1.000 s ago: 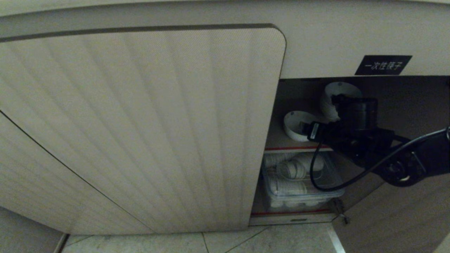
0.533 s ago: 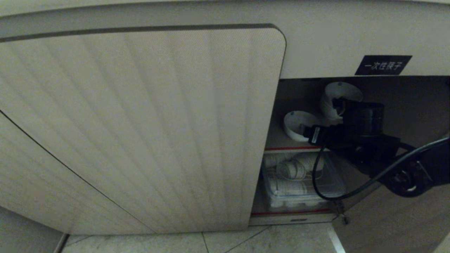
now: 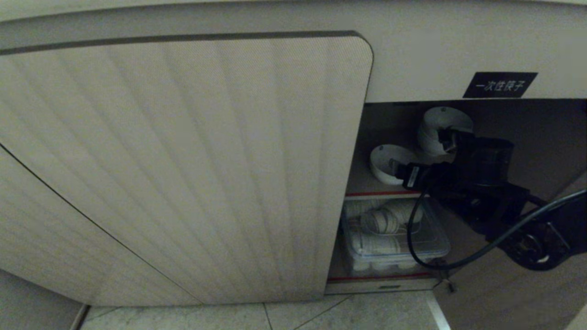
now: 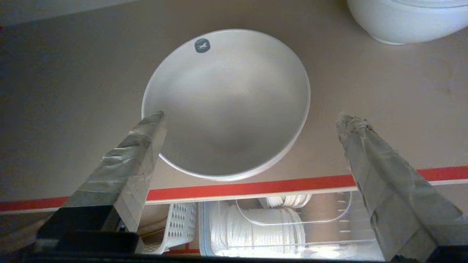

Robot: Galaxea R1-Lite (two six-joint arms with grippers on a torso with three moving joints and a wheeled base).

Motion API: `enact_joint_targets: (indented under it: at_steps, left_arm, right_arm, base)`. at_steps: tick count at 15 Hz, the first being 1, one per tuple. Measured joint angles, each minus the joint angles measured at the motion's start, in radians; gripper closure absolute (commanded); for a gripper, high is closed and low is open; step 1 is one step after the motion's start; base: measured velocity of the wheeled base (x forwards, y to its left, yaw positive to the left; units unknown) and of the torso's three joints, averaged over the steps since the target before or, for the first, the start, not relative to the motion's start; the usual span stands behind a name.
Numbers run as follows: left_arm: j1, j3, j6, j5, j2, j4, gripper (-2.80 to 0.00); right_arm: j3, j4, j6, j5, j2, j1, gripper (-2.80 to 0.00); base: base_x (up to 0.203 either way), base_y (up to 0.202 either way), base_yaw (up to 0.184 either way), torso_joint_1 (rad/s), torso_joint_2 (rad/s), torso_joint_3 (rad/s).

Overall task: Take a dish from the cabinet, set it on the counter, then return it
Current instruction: Close the cabinet door

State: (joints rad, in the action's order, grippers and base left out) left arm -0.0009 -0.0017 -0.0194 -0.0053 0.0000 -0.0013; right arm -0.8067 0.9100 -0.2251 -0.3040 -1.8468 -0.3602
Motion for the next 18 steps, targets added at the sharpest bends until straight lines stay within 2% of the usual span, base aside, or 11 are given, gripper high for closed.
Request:
enact_joint_targets:
  at_steps: [6,9,12,13,18]
  left_arm:
    - [0.0,0.0,0.0,0.0,0.0,0.0,0.0]
    - [0.0,0.0,0.0,0.0,0.0,0.0,0.0]
    - [0.0,0.0,0.0,0.0,0.0,0.0,0.0]
    - [0.0,0.0,0.0,0.0,0.0,0.0,0.0]
    - [0.0,0.0,0.0,0.0,0.0,0.0,0.0]
  right_arm:
    - [0.007,0.001,0.001,0.002,0.004,0.0,-2.8]
    - [0.013,0.016,0.044,0.006,0.013,0.001,-2.8]
    - [0.036,0.05,0.082,0.048,0.019,0.001,-2.8]
    - [0.042,0.061,0.089,0.053,0.02,0.001,0.0]
    - [0.049,0.067,0.092,0.06,0.023,0.001,0.0]
  base:
    - [0.0,0.0,0.0,0.0,0.0,0.0]
    - [0.0,0.0,0.0,0.0,0.0,0.0]
    - [0.0,0.0,0.0,0.0,0.0,0.0]
    - [0.0,0.0,0.0,0.0,0.0,0.0]
    - [0.0,0.0,0.0,0.0,0.0,0.0]
